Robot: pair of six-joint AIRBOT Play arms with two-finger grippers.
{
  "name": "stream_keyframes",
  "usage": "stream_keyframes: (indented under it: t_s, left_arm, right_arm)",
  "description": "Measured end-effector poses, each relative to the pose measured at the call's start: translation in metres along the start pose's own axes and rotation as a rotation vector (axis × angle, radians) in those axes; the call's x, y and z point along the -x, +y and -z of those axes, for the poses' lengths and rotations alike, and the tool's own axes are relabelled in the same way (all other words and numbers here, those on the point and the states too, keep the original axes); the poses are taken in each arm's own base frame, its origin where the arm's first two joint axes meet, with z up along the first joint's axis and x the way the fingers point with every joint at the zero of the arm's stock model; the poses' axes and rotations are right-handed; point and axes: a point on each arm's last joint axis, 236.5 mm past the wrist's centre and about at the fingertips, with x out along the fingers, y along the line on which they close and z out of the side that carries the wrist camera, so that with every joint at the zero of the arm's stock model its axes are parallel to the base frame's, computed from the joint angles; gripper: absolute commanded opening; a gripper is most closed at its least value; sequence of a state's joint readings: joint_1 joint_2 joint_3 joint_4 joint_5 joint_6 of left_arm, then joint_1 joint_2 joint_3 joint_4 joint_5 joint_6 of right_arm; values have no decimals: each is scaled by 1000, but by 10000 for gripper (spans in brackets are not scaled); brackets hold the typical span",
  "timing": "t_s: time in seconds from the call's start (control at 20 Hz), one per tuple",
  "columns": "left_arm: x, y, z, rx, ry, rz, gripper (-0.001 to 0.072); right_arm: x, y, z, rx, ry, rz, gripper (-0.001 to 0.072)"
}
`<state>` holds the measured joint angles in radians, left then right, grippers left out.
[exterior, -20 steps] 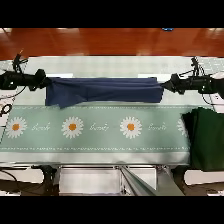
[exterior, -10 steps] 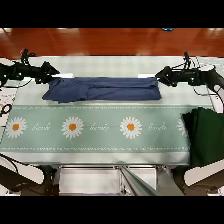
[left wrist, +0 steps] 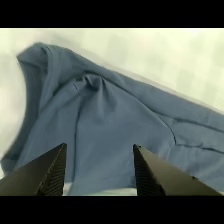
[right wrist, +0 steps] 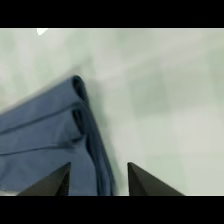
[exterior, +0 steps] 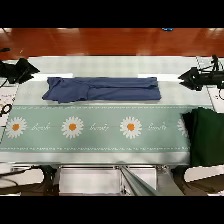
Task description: Fold the shirts.
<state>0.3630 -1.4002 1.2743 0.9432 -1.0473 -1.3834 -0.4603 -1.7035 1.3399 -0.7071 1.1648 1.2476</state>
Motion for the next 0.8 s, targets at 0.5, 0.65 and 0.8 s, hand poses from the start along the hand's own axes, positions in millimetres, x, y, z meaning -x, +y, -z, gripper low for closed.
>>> stream_keyframes:
  t_s: [0.5,0.65,0.8]
  left_arm:
    - [-9,-50,94,-133,12,25,509]
    - [-13,-60,96,-159,-7,36,509]
    - [-21,-73,96,-175,-27,52,483]
  right_arm:
    - [-100,19,49,-86,187,-79,414]
    - [-120,39,52,-37,203,-87,209]
    - [-135,61,46,16,178,-92,22]
